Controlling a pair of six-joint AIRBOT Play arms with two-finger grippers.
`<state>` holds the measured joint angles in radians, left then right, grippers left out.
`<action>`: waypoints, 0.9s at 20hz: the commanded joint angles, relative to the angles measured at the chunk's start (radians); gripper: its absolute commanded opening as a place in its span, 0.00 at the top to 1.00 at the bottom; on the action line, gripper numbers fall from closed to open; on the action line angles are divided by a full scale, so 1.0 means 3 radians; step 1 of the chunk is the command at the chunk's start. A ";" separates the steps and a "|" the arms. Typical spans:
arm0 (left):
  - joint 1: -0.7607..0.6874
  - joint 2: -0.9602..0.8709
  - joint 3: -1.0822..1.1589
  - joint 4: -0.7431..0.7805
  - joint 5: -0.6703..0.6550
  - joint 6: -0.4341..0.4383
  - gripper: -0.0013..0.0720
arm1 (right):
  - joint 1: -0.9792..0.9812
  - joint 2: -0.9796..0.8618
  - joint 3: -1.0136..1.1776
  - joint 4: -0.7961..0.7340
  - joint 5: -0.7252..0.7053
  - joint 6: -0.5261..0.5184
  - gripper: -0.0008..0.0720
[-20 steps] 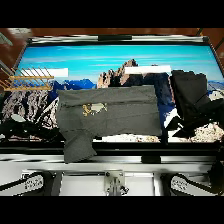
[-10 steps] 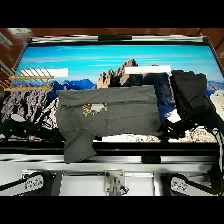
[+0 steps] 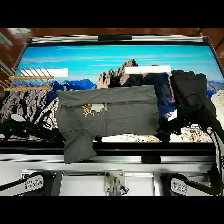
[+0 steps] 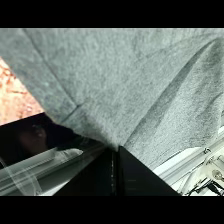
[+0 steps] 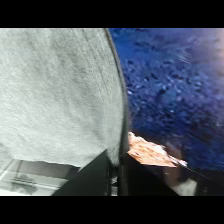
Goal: Fold the shirts.
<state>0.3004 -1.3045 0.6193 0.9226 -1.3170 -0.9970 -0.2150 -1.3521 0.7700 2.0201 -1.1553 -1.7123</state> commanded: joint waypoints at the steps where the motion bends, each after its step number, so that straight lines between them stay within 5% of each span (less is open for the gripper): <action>1: 0.0001 0.0003 0.0130 0.0000 -0.0015 0.0058 0.94 | 0.0055 0.0034 0.0011 -0.0037 -0.0069 -0.0037 0.91; 8: -0.0009 -0.0027 0.1177 -0.0092 -0.0065 0.0071 0.94 | 0.0174 0.0167 0.0599 -0.0046 0.0295 -0.0154 0.91; 14: -0.0029 -0.0534 0.1872 -0.0139 -0.0061 -0.0100 0.94 | 0.0352 -0.0411 0.1466 -0.0043 0.0587 -0.0028 0.91; 18: -0.0028 -0.0970 0.2338 -0.0759 0.0076 -0.0123 0.94 | 0.0354 -0.0799 0.1956 -0.0018 0.0596 0.0011 0.91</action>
<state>0.2920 -1.5139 1.2270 0.8162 -1.3285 -1.0195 -0.1127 -1.5154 1.2545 2.0098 -0.9939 -1.7218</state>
